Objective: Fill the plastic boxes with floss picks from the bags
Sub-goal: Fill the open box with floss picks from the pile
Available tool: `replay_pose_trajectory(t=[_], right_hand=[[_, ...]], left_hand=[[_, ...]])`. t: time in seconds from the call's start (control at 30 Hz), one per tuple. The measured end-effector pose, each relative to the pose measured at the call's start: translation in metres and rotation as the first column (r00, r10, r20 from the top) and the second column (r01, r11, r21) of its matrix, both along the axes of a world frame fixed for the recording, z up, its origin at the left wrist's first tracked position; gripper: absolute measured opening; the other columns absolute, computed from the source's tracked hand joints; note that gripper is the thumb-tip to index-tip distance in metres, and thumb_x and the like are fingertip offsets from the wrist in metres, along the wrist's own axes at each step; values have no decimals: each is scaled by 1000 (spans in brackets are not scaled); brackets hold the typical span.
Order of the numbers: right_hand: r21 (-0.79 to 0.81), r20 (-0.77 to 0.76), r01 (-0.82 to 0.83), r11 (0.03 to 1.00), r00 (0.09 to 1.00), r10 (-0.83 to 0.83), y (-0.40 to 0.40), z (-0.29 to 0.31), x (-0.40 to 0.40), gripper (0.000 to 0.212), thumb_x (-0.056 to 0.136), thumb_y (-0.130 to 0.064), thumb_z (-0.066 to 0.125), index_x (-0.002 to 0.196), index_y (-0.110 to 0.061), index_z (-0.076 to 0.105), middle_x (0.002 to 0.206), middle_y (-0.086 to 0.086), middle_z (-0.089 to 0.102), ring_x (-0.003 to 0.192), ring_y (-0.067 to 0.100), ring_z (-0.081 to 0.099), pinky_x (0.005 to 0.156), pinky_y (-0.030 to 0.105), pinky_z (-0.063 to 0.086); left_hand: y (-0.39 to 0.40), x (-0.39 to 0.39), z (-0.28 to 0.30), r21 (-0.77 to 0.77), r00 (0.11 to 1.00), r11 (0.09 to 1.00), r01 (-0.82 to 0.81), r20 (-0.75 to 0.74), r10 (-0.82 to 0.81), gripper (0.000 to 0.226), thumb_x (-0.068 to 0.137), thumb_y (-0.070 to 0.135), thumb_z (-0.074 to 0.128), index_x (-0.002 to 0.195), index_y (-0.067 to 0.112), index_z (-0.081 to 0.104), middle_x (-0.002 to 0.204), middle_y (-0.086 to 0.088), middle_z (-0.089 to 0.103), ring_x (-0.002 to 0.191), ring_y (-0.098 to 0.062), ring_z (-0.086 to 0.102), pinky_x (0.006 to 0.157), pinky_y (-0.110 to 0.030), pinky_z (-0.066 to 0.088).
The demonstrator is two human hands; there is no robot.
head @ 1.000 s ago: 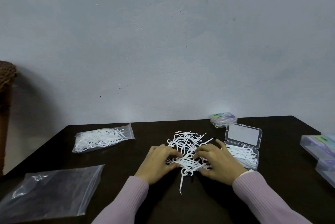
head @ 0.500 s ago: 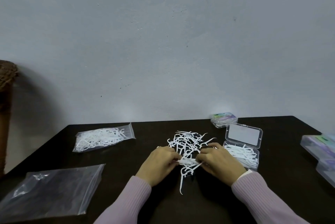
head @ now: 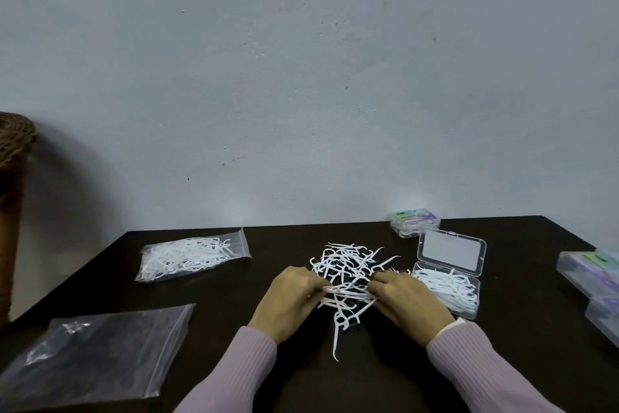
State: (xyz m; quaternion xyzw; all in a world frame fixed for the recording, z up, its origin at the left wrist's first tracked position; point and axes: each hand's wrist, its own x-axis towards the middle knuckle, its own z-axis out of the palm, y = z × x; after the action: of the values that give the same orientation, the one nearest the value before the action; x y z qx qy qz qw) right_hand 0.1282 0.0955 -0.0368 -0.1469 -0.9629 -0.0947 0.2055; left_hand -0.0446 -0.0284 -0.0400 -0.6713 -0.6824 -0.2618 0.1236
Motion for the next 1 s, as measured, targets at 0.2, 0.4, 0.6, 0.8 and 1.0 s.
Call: replay_pose_trajectory(t=[0.2,0.4,0.6,0.8,1.0], right_hand=[[-278,-45,61,959,996,-76,10,5,10,19,95,-26,45,104,-13,57,104,-2,53,98,17,56,78,27,42],[-525,-230,37,850,956,-184,13,16,21,16,85,-21,65,98,-12,65,83,-6,60,74,6,55,70,15,45],[-678,-347,-3,735,883,-317,17,31,32,22,79,-14,70,101,-13,69,72,-14,60,67,-8,57,63,2,45],[-724,-335,49,688,847,-412,34,41,58,26,81,-11,67,107,-13,69,84,-3,68,73,-4,58,61,4,44],[-706,-76,294,644,873,-482,53,43,84,30,88,-11,58,118,-14,61,117,5,62,99,10,55,91,22,42]], left_hand=[[-3,-6,5,16,918,996,-85,391,72,14,85,21,69,97,19,75,87,15,70,82,1,64,79,-21,51],[-4,-3,12,95,703,983,-155,710,42,16,77,14,76,80,30,74,78,11,73,79,-6,68,78,-25,56],[5,4,10,99,583,983,-153,812,9,11,75,16,77,84,22,76,81,5,74,83,-19,69,81,-35,56],[23,23,9,114,483,986,-123,874,-41,11,76,13,76,87,16,74,81,-3,74,84,-22,70,78,-30,57],[50,54,21,157,246,986,-63,959,-137,17,78,8,73,94,13,70,85,-5,74,77,-7,68,69,-15,52]])
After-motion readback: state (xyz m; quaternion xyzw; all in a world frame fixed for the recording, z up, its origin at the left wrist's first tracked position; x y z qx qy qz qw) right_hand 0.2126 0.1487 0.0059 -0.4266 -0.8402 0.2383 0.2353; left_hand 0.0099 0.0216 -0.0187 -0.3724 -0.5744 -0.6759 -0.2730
